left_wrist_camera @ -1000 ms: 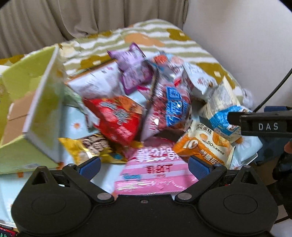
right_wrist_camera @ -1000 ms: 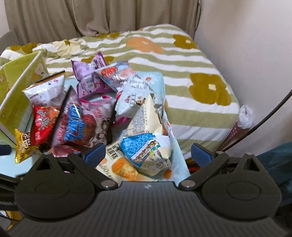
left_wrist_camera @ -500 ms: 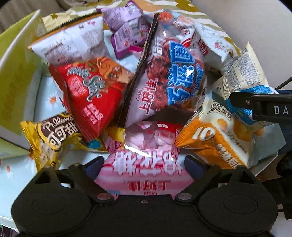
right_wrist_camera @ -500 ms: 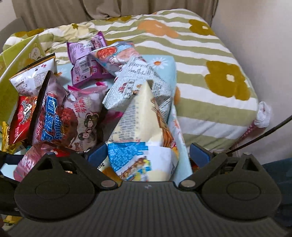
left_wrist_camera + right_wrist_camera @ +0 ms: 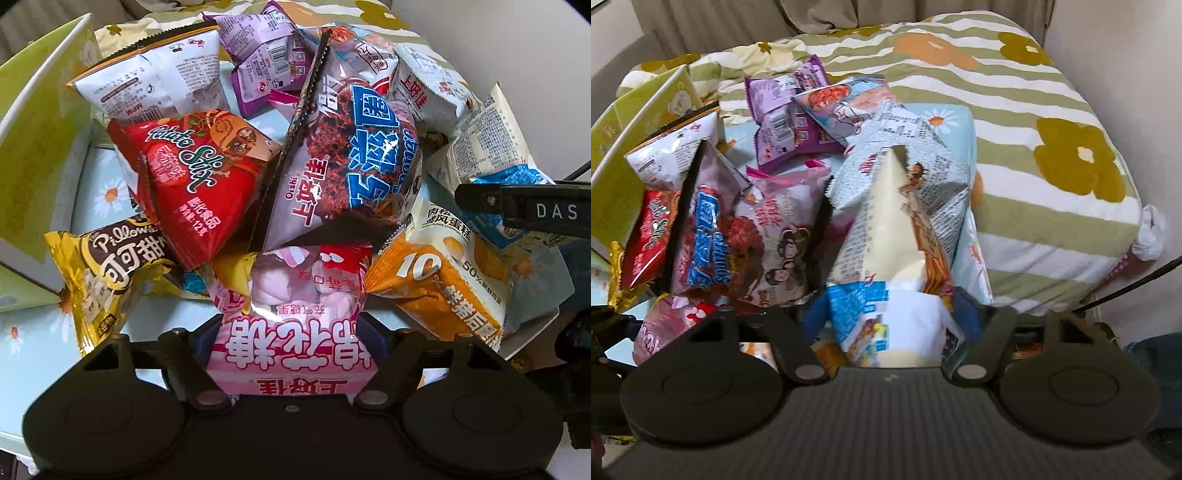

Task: Organize snacks
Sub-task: 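Grasp the pink marshmallow bag with left tool while right grasps white-blue bag, then drop the pink bag into the box with left tool while right drops white-blue bag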

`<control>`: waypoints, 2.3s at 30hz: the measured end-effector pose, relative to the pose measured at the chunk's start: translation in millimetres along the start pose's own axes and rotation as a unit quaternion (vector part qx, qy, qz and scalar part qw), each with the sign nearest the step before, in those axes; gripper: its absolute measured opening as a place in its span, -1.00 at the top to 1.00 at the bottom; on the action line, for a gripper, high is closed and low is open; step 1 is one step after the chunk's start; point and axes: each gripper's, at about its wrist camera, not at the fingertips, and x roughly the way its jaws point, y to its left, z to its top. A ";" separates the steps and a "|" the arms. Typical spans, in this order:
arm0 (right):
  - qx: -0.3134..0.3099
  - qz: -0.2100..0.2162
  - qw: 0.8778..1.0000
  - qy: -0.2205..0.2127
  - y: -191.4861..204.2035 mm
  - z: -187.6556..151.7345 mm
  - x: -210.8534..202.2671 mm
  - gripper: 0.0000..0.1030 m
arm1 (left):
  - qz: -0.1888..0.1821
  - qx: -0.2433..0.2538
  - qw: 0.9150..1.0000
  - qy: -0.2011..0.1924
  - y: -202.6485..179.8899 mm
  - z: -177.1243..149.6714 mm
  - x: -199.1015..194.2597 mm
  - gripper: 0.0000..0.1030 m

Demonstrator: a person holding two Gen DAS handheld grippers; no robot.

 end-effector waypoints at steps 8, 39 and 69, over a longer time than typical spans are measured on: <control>0.004 0.001 1.000 -0.026 1.6 -3.7 -21.7 -0.25 | 0.009 0.002 1.000 -0.019 4.0 -11.4 -33.9 -0.53; -0.070 0.091 0.978 -0.176 150.6 86.7 -135.8 -0.25 | 0.077 -0.066 0.968 -0.230 136.4 -17.0 -224.8 -0.53; 0.004 0.120 0.989 -0.081 340.9 215.4 8.1 -0.28 | 0.033 -0.066 0.987 -0.146 352.0 118.9 -97.8 -0.90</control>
